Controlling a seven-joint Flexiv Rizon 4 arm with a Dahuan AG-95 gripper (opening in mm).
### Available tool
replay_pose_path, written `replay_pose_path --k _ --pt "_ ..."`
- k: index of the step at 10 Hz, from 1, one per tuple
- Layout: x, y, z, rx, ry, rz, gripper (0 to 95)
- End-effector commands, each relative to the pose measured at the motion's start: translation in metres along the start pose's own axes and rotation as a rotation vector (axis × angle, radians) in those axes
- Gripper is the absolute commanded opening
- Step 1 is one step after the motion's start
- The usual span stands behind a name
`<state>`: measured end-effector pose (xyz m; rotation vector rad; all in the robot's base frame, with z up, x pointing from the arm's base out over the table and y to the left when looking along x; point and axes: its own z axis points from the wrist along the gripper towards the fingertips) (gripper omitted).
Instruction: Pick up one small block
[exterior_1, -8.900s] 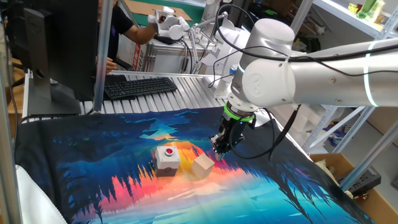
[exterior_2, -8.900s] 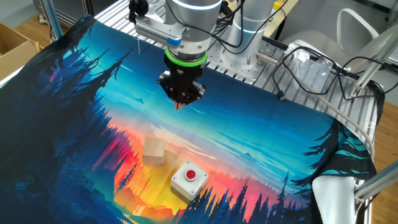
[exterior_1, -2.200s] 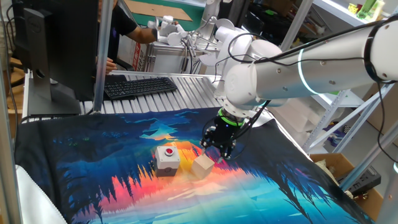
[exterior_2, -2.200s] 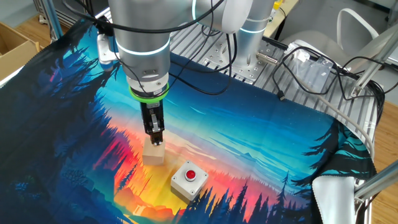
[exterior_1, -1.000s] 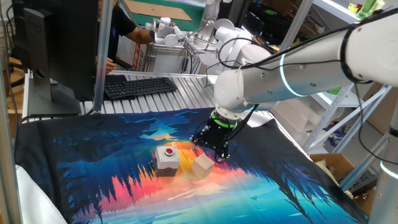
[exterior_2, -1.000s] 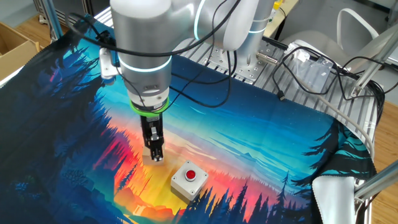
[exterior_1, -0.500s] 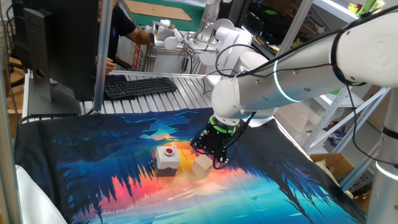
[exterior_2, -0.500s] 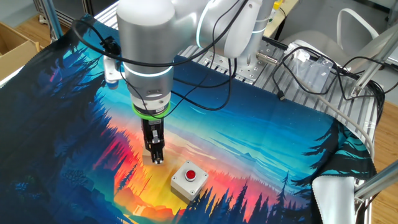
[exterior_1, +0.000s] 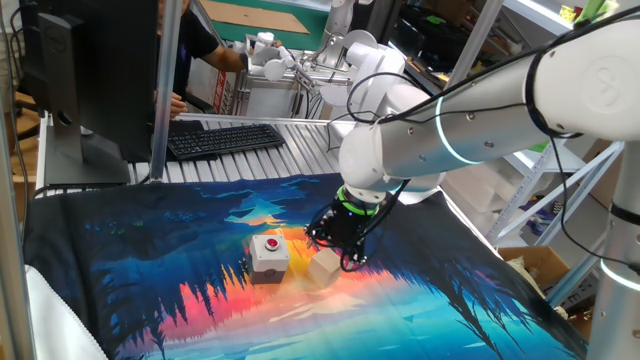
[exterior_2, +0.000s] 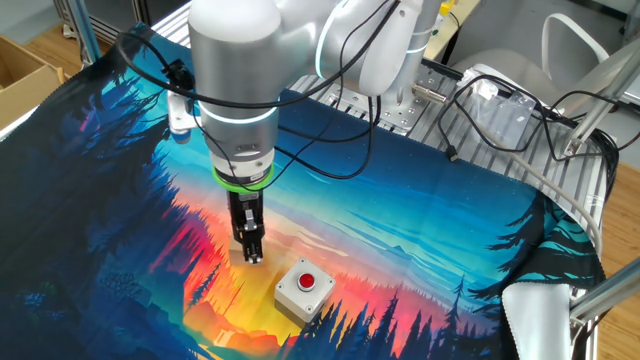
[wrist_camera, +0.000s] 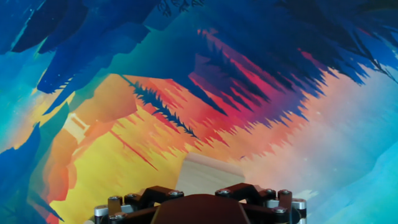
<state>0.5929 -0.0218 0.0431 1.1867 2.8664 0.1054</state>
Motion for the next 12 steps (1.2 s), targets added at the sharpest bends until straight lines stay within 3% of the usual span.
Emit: replay_pose_path --k 1,9,12 --pt "0.0007 -0.0008 0.0004 -0.002 0.002 -0.008 95.0" --pt "-0.0036 0.0005 -0.0026 0.022 0.022 -0.032 95.0" --pt "-0.0036 0.0005 -0.0026 0.031 0.011 -0.034 95.0"
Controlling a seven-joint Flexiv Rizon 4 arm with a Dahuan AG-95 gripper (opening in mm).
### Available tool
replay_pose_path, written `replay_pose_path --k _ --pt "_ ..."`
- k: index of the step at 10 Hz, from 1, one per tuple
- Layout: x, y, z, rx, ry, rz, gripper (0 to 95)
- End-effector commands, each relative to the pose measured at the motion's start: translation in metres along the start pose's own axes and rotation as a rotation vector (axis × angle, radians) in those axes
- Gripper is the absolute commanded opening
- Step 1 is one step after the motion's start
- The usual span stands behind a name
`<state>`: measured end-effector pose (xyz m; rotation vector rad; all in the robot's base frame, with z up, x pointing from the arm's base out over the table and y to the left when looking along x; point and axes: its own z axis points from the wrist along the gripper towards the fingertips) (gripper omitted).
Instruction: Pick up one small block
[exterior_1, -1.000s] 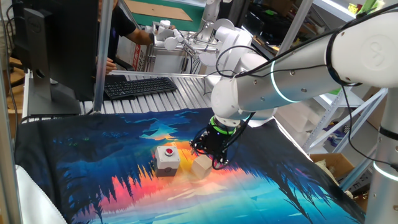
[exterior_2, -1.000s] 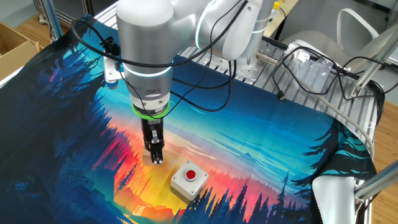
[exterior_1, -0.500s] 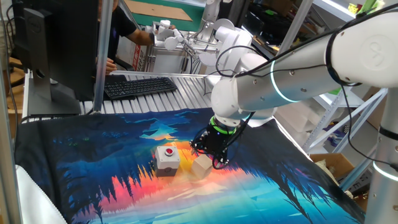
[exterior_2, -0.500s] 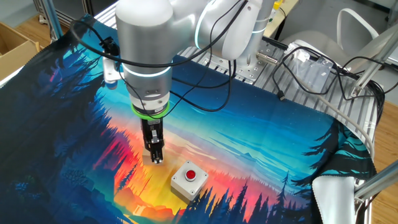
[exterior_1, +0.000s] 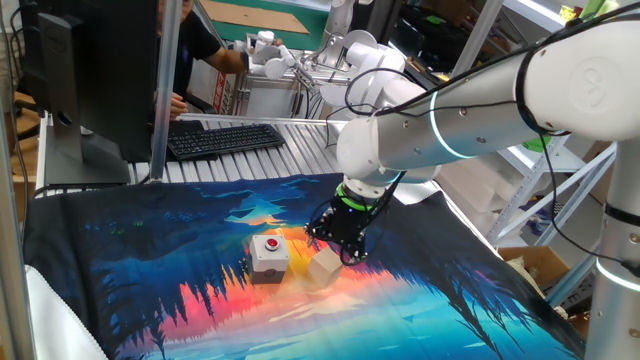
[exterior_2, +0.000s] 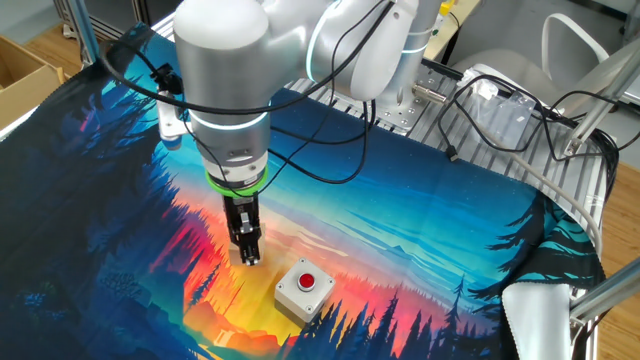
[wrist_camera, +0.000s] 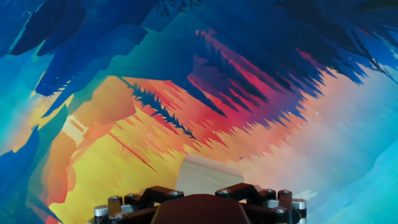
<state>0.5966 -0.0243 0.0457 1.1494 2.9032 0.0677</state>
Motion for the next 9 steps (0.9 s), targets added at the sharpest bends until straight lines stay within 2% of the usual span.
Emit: replay_pose_path --k 1,2,3,5,7,8,9 --pt "0.0008 -0.0005 -0.0001 0.0 0.024 -0.027 95.0" --pt "0.0008 -0.0005 -0.0001 0.009 0.059 -0.049 95.0" --pt "0.0008 -0.0005 -0.0001 0.007 0.073 -0.057 95.0" --pt "0.0008 -0.0005 -0.0001 0.025 0.078 -0.063 95.0" --pt "0.0008 -0.0005 -0.0001 0.039 0.071 -0.07 95.0" --pt "0.0008 -0.0005 -0.0001 0.033 0.084 -0.073 95.0" --pt "0.0008 -0.0005 -0.0001 0.038 0.079 -0.081 95.0"
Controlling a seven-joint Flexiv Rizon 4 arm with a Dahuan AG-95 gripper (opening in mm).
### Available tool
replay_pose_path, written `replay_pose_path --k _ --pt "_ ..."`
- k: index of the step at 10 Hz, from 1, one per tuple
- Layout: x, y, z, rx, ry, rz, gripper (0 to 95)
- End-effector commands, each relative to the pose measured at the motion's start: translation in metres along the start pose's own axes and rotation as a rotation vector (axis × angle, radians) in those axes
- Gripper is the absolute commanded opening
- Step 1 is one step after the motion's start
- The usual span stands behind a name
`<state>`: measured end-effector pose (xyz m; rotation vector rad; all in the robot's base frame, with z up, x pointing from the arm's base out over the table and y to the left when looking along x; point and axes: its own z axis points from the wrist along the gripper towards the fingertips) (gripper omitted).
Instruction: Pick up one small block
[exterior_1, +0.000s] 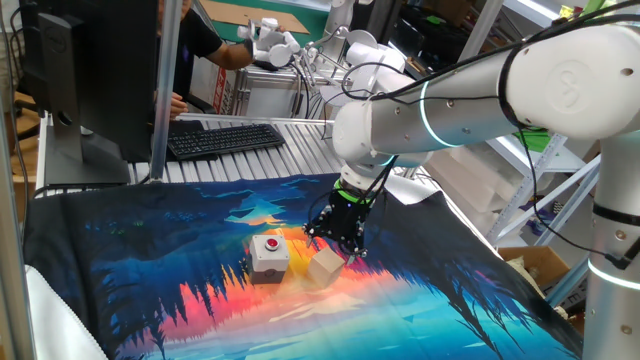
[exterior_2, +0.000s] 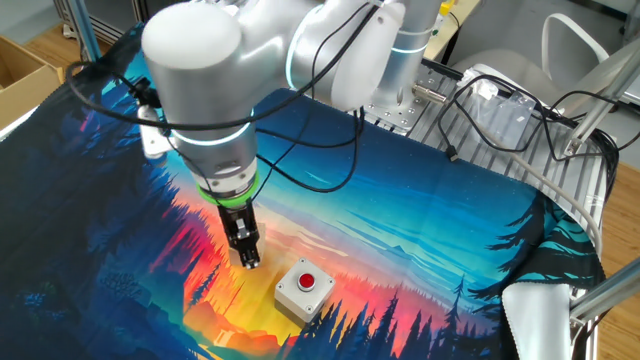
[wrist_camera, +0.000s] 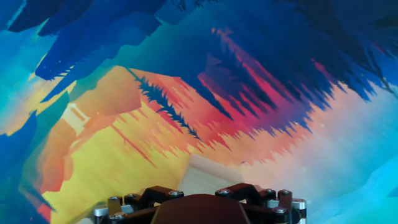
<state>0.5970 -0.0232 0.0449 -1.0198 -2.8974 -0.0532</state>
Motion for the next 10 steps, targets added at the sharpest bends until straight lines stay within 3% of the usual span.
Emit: replay_pose_path --k 1,10 --pt "0.0007 -0.0015 -0.0009 -0.005 0.0 -0.006 95.0" --pt "0.0007 -0.0015 -0.0008 -0.01 -0.006 0.005 95.0"
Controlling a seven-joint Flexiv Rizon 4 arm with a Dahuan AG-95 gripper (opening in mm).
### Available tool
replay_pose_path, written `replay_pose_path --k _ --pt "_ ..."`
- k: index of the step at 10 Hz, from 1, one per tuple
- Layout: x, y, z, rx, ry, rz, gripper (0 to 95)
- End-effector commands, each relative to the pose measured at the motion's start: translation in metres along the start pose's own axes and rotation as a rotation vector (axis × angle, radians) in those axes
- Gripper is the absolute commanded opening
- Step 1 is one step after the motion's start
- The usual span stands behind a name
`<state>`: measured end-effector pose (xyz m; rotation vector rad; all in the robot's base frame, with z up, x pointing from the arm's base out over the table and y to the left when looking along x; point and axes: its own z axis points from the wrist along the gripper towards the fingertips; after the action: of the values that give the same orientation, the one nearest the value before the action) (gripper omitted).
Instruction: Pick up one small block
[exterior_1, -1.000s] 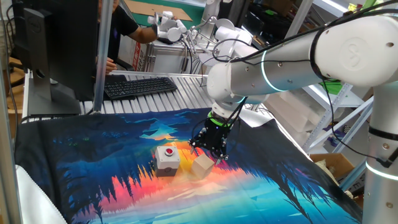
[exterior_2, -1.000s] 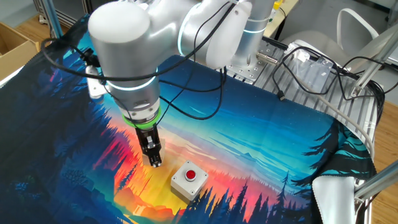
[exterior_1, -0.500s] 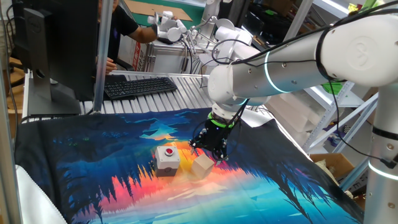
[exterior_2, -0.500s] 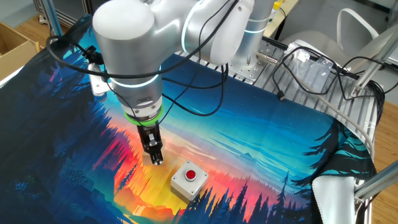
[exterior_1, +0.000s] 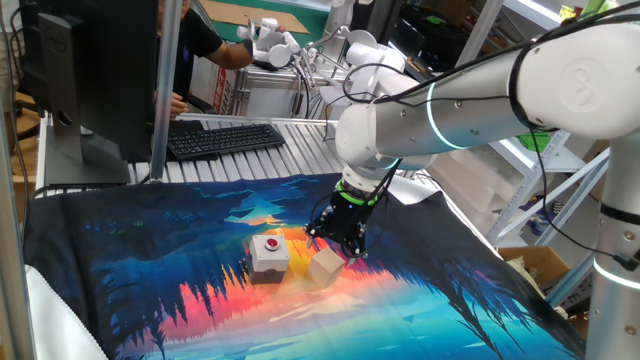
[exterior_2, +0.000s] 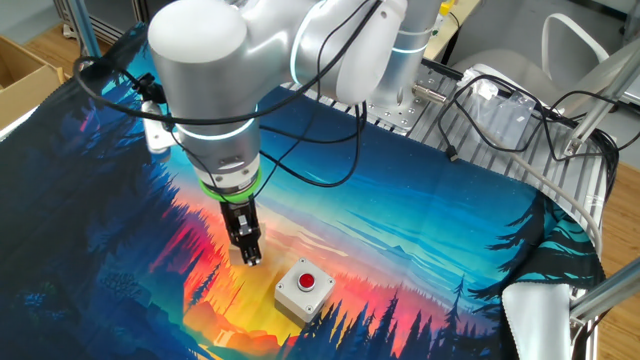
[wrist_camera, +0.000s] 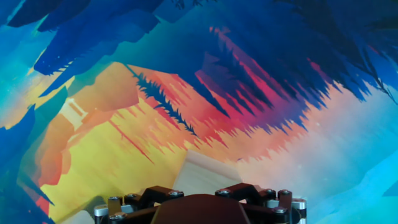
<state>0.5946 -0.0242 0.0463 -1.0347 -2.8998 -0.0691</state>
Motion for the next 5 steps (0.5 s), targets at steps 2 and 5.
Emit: replay_pose_path --k 2,5 --pt "-0.001 0.002 0.004 0.002 -0.002 0.002 95.0" --pt "-0.001 0.004 0.018 -0.002 -0.014 0.007 95.0"
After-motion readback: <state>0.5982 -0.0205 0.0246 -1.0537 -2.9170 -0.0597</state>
